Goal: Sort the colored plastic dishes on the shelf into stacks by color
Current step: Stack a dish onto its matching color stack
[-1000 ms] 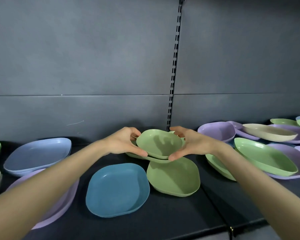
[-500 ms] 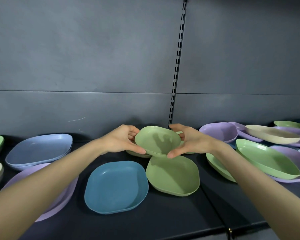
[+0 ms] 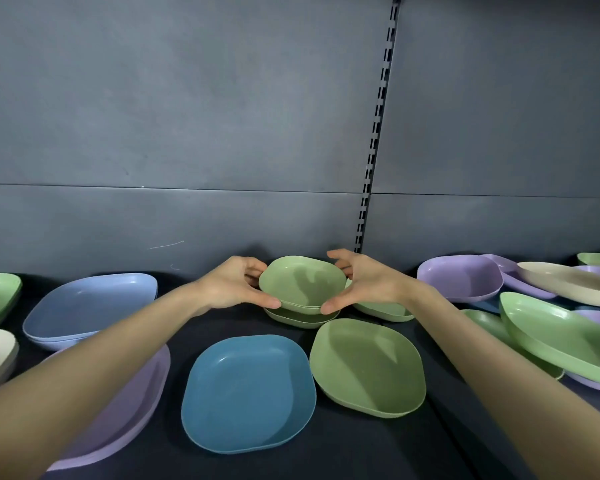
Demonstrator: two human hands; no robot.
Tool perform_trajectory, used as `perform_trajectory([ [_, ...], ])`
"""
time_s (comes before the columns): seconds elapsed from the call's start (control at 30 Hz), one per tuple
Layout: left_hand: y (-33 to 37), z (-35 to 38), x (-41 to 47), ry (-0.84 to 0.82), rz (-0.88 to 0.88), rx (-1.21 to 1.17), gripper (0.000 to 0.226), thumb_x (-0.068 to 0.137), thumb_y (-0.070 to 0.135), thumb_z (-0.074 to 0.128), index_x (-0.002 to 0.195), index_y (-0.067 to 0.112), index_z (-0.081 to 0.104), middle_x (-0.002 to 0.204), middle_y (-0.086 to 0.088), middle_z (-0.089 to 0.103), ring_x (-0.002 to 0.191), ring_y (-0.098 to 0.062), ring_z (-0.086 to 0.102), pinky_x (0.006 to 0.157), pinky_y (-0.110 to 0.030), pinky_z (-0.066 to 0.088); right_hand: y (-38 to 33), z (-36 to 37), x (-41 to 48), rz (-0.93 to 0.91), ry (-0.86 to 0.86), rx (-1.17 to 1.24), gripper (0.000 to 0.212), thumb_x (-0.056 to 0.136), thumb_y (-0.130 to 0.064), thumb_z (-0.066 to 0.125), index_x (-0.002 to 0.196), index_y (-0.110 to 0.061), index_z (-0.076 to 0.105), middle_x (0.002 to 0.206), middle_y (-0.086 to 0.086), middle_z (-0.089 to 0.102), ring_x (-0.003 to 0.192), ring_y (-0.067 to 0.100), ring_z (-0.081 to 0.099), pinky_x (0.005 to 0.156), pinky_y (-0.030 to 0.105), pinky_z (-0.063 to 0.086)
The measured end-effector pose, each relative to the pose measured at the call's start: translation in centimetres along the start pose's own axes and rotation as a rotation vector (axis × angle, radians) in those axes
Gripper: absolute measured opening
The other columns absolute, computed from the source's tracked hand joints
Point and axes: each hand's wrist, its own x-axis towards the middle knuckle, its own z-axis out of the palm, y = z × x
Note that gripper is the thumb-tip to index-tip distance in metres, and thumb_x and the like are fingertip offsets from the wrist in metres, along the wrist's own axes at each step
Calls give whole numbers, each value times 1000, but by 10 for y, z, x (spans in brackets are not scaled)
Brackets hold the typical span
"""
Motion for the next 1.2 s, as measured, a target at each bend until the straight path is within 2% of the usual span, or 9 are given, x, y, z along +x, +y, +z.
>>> perform_trajectory([
  [0.13,-5,0,0,-14,-32,27,53,63,11,87,109,14,60,111,-2,65,97,-24,68,94,-32,51,0,3,2,17,-30,-45,112,58,-37,89,148,-25,24,141,-4,43,130,11,40,109,33,37],
  [0.27,-9,3,1,-34,-50,30,56,63,11,87,111,11,59,113,-5,64,95,-27,68,96,-38,50,0,4,2,32,-61,-77,112,58,-37,89,148,-26,23,143,-4,41,130,12,39,106,29,36],
  [0.43,-13,4,2,-54,-72,19,59,63,8,86,114,9,56,112,-10,65,97,-29,68,95,-37,51,-3,5,2,29,-75,-114,111,60,-34,88,149,-23,21,145,-4,38,132,14,39,105,26,35],
  [0.6,-15,-1,-2,-55,-88,56,62,61,11,88,115,9,56,107,-9,67,95,-25,68,93,-37,53,-6,9,7,28,-95,-86,116,57,-35,89,149,-22,21,146,-3,38,132,14,40,109,33,37],
  [0.73,-20,-14,-11,-33,-115,86,59,60,13,89,110,8,58,101,-8,70,92,-25,69,92,-39,53,-14,18,16,23,-128,-57,121,52,-36,91,150,-21,21,148,1,38,134,14,39,110,35,36],
  [0.87,-24,-24,-19,-11,-133,109,51,60,12,89,103,8,62,93,-6,74,89,-23,71,93,-41,52,-23,25,24,11,-159,-43,120,56,-29,90,151,-15,18,153,4,32,139,15,33,114,33,31],
  [0.93,-24,-26,-22,-9,-133,143,52,56,19,91,100,10,64,91,-4,75,89,-22,71,94,-42,52,-26,27,27,11,-170,-36,119,57,-26,90,151,-15,18,154,4,30,140,14,31,115,33,29],
  [1.03,-23,-27,-24,-8,-134,197,69,39,42,88,99,13,66,89,0,75,88,-18,71,93,-41,52,-27,28,28,14,-182,-51,118,57,-26,90,150,-14,20,154,2,30,140,14,31,115,33,28],
  [1.2,-22,-27,-23,-20,-132,343,48,62,32,87,100,11,67,92,-2,75,92,-19,69,94,-41,50,-27,25,20,-3,-144,-87,105,61,-23,89,146,-13,29,148,-1,40,134,12,39,113,31,31],
])
